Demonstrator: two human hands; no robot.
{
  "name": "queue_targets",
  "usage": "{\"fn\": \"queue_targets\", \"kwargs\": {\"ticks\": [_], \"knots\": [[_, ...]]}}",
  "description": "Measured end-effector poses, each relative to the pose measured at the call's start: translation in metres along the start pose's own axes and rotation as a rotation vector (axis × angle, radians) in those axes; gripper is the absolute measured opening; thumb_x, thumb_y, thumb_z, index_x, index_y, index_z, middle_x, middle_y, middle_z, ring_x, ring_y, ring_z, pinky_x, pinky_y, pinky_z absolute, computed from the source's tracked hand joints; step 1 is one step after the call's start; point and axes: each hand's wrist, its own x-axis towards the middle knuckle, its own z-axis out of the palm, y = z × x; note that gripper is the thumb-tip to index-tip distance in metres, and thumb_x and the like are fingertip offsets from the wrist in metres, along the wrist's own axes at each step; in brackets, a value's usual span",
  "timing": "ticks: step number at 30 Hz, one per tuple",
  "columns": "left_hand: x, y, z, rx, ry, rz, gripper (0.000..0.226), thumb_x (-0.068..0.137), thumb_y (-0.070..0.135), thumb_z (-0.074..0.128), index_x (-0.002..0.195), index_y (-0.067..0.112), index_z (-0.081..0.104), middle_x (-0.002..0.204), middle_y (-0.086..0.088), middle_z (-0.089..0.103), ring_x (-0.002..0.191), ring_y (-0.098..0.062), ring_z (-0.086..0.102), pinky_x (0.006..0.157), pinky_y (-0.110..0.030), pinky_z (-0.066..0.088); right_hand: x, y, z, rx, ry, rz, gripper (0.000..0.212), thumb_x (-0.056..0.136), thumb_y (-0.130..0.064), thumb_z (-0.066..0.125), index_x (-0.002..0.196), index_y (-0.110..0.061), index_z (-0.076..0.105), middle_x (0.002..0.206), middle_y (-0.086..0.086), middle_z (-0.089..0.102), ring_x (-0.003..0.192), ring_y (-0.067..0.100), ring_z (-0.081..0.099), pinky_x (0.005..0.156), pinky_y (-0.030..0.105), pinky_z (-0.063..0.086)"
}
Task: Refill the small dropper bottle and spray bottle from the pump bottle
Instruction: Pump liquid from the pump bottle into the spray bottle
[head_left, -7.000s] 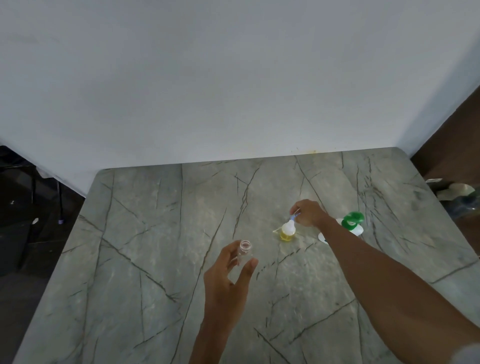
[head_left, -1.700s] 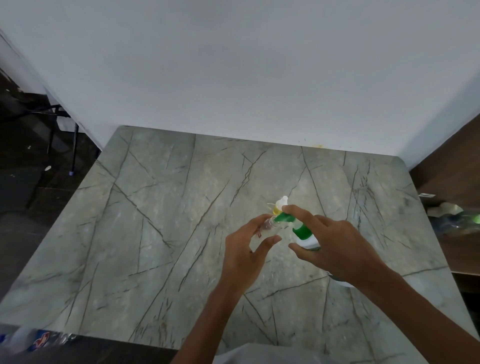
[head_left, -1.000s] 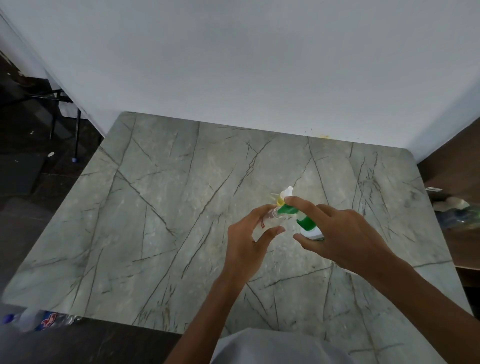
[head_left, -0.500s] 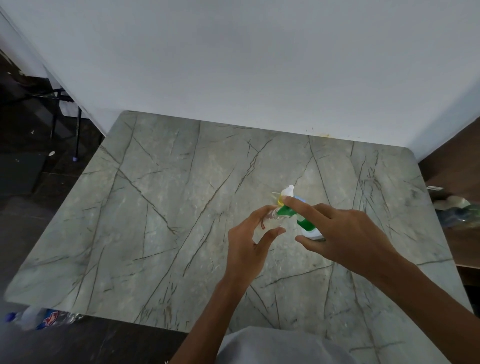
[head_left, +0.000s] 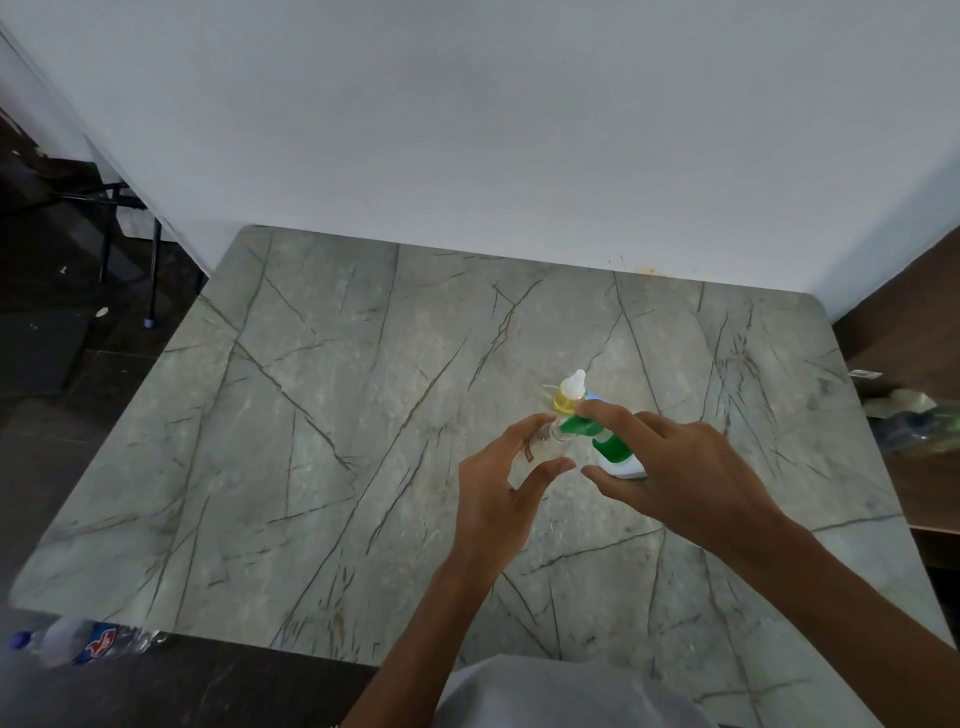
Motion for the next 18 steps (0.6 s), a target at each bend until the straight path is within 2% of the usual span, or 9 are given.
{"fn": "queue_targets", "kwargs": {"ticks": [5, 10, 13, 18], "knots": [[-0.0015, -0.0006, 0.0005, 0.009, 0.002, 0.015, 0.038, 0.083, 0.041, 0.067, 0.119, 0.034, 0.056, 0.108, 0.038, 0.056, 0.1, 0.014, 0.059, 0.083, -0.01, 0.051, 0.0001, -0.0019, 0.0005, -0.002, -0.018, 0.012, 0.074, 0.068, -0.041, 0.079, 0.128, -0.024, 0.039, 0.076, 0.002, 0.069, 0.043, 0.01, 0.055, 0.045, 0.017, 0.045], [0.0006, -0.0024, -0.0018, 0.0, 0.024, 0.007, 0.038, 0.083, 0.037, 0.07, 0.118, 0.033, 0.058, 0.106, 0.035, 0.057, 0.097, 0.013, 0.061, 0.08, -0.007, 0.049, -0.0031, -0.0025, 0.0017, 0.014, -0.058, 0.031, 0.087, 0.07, -0.045, 0.076, 0.142, -0.027, 0.029, 0.082, -0.002, 0.068, 0.043, 0.004, 0.046, 0.045, 0.014, 0.045], [0.0012, -0.0029, -0.002, -0.004, 0.021, 0.013, 0.037, 0.083, 0.036, 0.07, 0.118, 0.033, 0.058, 0.106, 0.035, 0.058, 0.097, 0.012, 0.061, 0.08, -0.007, 0.048, -0.0041, -0.0028, 0.0022, 0.042, -0.056, 0.042, 0.086, 0.07, -0.043, 0.078, 0.139, -0.026, 0.03, 0.082, -0.002, 0.068, 0.044, 0.002, 0.041, 0.046, 0.011, 0.041], [0.0034, -0.0028, -0.0007, 0.019, 0.003, 0.02, 0.038, 0.083, 0.041, 0.068, 0.119, 0.035, 0.056, 0.107, 0.039, 0.055, 0.099, 0.013, 0.06, 0.082, -0.008, 0.049, -0.004, -0.0017, 0.005, 0.059, -0.02, 0.053, 0.081, 0.068, -0.042, 0.079, 0.133, -0.024, 0.035, 0.083, 0.001, 0.07, 0.047, 0.005, 0.049, 0.047, 0.015, 0.047]]}}
